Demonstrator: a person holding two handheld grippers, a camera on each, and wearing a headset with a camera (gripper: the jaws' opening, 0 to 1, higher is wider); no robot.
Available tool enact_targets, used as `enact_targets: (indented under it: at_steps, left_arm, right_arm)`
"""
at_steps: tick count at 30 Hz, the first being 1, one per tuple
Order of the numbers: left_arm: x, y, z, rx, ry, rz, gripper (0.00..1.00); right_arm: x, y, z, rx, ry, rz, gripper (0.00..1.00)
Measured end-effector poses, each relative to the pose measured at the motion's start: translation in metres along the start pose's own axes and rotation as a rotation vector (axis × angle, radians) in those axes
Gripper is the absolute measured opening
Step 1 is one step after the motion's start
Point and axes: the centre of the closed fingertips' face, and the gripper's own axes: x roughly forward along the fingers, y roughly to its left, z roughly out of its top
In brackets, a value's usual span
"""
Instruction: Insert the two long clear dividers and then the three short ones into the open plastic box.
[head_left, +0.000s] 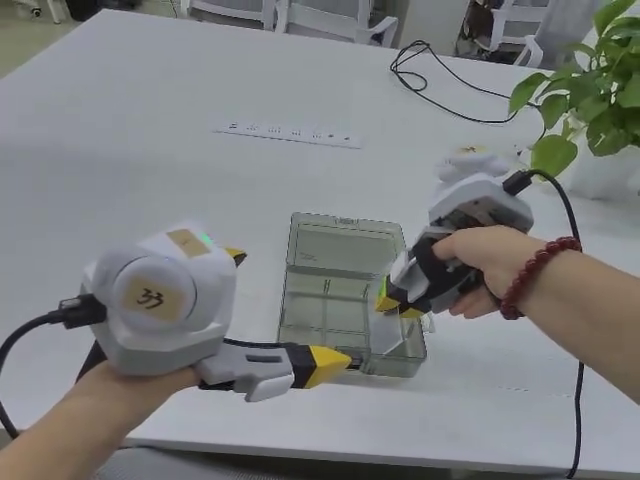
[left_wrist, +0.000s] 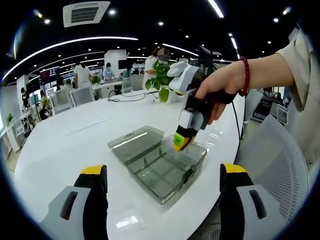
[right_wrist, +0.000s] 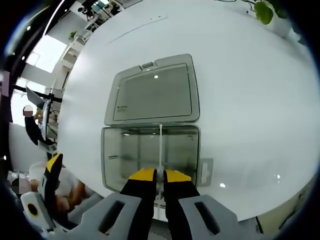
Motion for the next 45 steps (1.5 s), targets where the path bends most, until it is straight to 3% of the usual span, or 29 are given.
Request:
enact_targets:
  at_steps: [7, 13, 17, 25, 34, 43, 45]
  left_arm:
    - [0.000, 0.001, 0.002, 0.000, -0.006, 0.005, 0.95]
    - [0.000, 0.000, 0.000, -0.009, -0.006, 0.006, 0.95]
    - [-0.003, 0.003, -0.002, -0.008, 0.003, 0.012, 0.95]
    - [-0.008, 0.012, -0.002, -0.030, -0.004, 0.039, 0.94]
    - [-0.008, 0.010, -0.006, -0.033, 0.009, 0.040, 0.94]
    - [-0.010, 0.012, -0.006, -0.050, 0.011, 0.047, 0.92]
    - [-0.010, 0.013, -0.007, -0.061, 0.009, 0.047, 0.92]
  right_arm:
    - [0.003, 0.003, 0.001, -0.137, -0.005, -0.103, 0.07]
    - [0.010, 0.007, -0.002, -0.306, -0.008, -0.213, 0.07]
    - [0.017, 0.007, -0.004, -0.327, -0.006, -0.236, 0.07]
    - [0.022, 0.004, -0.005, -0.326, -0.009, -0.243, 0.07]
    - [0.023, 0.002, -0.003, -0.327, -0.034, -0.242, 0.07]
    - [0.025, 0.004, -0.005, -0.350, -0.054, -0.169, 0.11]
    - [0.026, 0.006, -0.005, -0.347, -0.066, -0.146, 0.16]
